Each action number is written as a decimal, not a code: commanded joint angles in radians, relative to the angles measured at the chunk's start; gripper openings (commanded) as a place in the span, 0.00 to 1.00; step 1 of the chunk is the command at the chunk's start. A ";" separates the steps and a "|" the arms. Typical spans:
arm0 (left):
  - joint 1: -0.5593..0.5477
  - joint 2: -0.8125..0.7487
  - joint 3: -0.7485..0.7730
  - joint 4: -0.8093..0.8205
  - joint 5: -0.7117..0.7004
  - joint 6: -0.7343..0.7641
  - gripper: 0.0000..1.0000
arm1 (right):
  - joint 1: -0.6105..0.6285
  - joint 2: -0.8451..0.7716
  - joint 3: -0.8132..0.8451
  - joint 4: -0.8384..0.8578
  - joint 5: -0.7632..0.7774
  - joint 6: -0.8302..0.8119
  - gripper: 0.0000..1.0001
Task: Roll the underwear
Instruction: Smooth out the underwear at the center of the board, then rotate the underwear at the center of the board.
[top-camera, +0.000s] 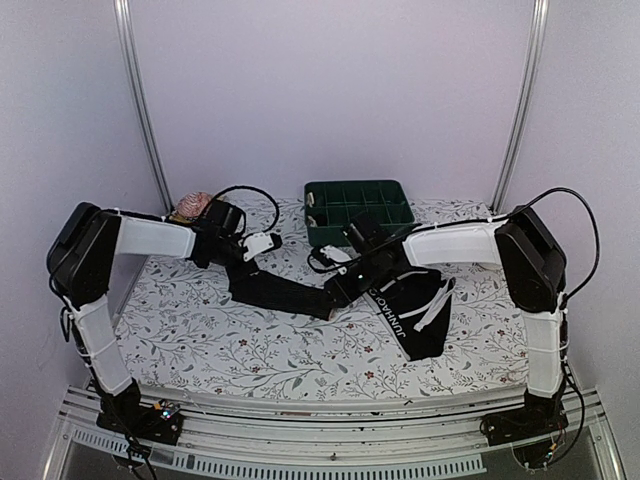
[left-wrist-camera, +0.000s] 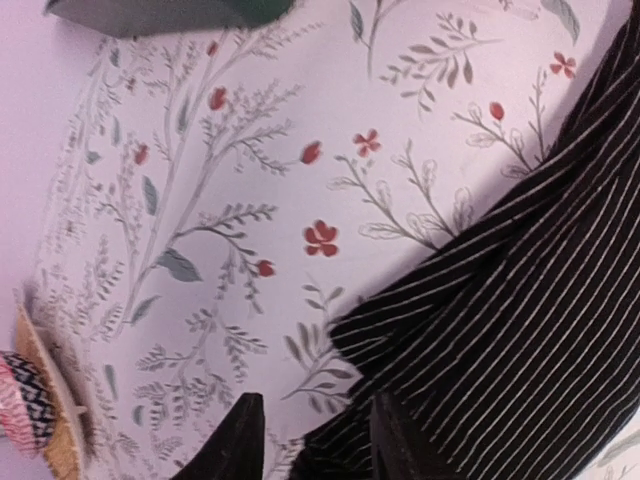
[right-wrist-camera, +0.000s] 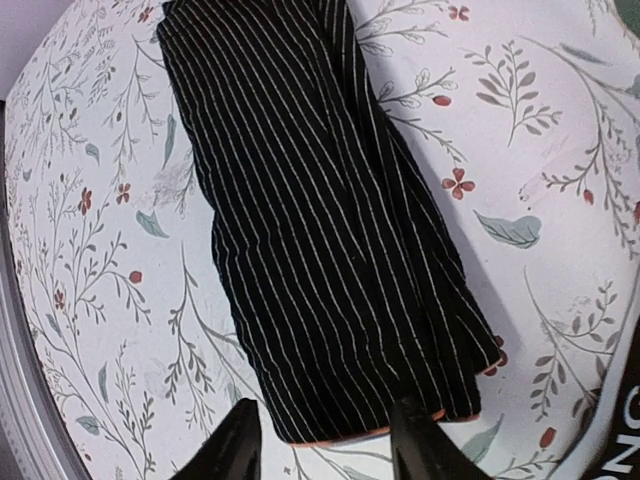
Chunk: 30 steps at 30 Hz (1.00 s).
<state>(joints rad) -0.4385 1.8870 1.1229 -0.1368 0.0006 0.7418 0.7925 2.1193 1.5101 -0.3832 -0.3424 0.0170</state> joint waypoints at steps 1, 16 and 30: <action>0.033 -0.069 0.062 -0.017 -0.014 -0.036 0.42 | 0.018 -0.128 0.008 -0.033 0.049 -0.056 0.53; 0.080 -0.078 -0.081 0.054 -0.098 0.154 0.45 | 0.059 -0.327 -0.219 0.030 0.175 -0.028 0.99; 0.042 -0.113 -0.231 0.042 -0.092 0.276 0.46 | 0.065 -0.362 -0.253 0.051 0.179 -0.022 0.99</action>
<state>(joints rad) -0.3737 1.8244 0.9524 -0.0658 -0.1173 0.9543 0.8509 1.8053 1.2736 -0.3565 -0.1783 -0.0151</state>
